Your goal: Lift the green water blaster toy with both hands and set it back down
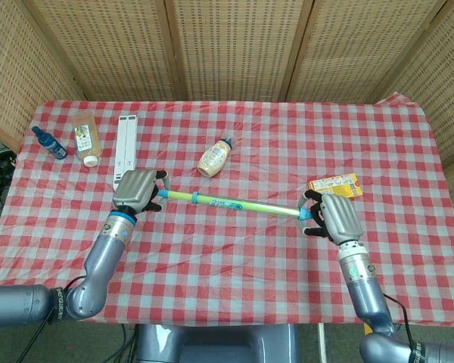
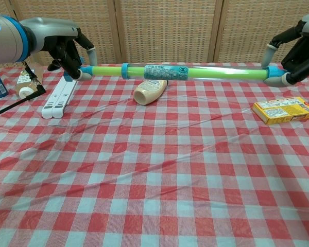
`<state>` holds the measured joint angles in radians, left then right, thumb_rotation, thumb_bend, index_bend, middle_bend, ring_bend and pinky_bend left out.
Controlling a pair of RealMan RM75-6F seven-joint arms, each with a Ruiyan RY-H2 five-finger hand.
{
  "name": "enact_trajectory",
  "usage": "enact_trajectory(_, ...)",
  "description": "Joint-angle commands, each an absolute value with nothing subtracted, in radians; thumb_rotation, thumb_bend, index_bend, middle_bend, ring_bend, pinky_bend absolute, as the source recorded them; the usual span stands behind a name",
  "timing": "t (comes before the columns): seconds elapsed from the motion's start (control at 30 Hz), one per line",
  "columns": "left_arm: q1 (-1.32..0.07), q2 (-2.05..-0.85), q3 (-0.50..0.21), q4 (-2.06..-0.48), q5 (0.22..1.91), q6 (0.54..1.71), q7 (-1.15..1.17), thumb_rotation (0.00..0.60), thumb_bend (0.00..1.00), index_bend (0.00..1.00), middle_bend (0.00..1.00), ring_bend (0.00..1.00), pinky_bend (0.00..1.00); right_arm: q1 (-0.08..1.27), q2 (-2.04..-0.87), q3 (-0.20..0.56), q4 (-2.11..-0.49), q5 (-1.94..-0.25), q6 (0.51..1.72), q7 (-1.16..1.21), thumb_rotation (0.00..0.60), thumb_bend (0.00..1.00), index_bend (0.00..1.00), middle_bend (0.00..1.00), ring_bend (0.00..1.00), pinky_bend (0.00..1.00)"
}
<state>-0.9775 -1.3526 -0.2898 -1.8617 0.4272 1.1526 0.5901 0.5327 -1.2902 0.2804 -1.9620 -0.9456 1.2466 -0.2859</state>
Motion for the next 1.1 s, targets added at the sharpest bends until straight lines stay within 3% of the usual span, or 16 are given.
enact_trajectory(0.03, -0.976, -1.350, -0.286, -1.863, 0.428, 1.152, 0.589, 0.600, 0.65, 0.87, 0.93, 0.87, 0.77, 0.531, -1.288, 0.280, -1.959, -0.946, 1.250, -0.286, 0.600, 0.47, 0.60, 1.00, 1.00, 0.57)
enact_trajectory(1.1, -0.853, -1.262, -0.201, -1.795, 0.509, 1.094, 0.479, 0.600, 0.65, 0.87, 0.93, 0.87, 0.77, 0.446, -1.201, 0.265, -1.840, -0.934, 1.232, -0.162, 0.600, 0.48, 0.61, 1.00, 1.00, 0.57)
